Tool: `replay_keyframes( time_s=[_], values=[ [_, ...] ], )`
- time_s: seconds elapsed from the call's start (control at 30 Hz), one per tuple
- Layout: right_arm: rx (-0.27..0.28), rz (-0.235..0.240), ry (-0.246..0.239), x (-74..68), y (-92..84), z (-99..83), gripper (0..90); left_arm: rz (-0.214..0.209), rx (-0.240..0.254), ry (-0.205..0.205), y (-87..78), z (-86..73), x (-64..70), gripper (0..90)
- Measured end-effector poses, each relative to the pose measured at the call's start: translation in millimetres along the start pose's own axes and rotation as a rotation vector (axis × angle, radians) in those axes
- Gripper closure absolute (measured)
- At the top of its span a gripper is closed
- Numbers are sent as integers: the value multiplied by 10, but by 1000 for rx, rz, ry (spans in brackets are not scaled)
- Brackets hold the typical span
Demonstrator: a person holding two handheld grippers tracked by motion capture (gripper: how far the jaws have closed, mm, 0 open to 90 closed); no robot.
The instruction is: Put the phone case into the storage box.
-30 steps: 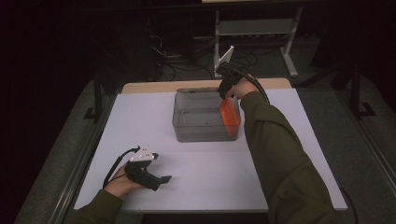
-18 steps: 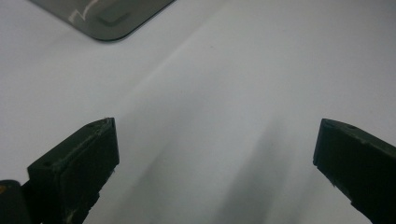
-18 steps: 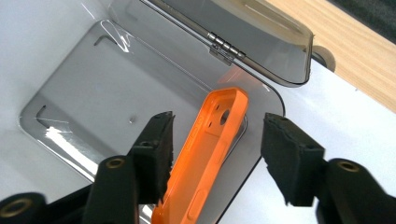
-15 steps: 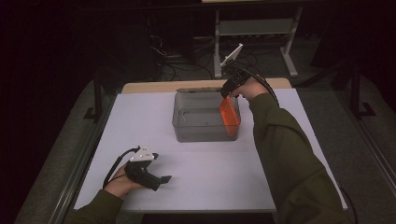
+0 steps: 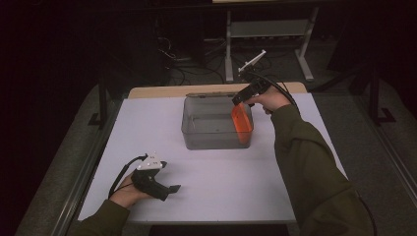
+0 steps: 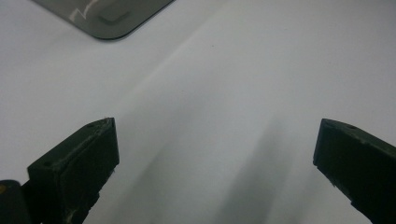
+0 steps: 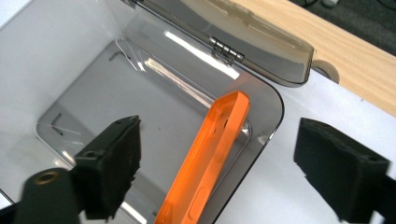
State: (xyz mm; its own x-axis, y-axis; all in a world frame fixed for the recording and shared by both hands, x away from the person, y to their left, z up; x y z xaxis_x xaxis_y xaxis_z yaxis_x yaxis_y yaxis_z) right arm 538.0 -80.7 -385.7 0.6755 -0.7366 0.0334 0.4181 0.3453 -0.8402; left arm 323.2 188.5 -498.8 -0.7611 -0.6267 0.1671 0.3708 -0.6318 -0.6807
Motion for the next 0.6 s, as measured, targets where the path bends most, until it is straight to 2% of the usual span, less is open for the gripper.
replay_keyframes(
  time_s=[0.23, 0.6],
  values=[
    [55, -4, -10, -21, 6, -60, 17, -1, 4, -1, -1, 9, 7, 0],
    [145, -9, -35, -66, -38, -128, 3, -2, -1, 0, 4, 6, 1, 0]
  ],
)
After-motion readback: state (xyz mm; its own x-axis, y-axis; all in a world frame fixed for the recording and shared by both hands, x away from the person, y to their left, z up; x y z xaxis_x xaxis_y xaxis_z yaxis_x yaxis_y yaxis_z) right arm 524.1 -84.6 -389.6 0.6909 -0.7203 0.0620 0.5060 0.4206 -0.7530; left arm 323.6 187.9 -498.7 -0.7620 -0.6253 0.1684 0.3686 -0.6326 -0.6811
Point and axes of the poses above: each handheld gripper's, and its own axes: y roughly forward along the jaws, z roughly out of its top, x roughly to its right, the point moved 9 cm from there along y, roughly forward along the jaws, and after that the axes turned 9 degrees about -y, right-handed, at the moved point
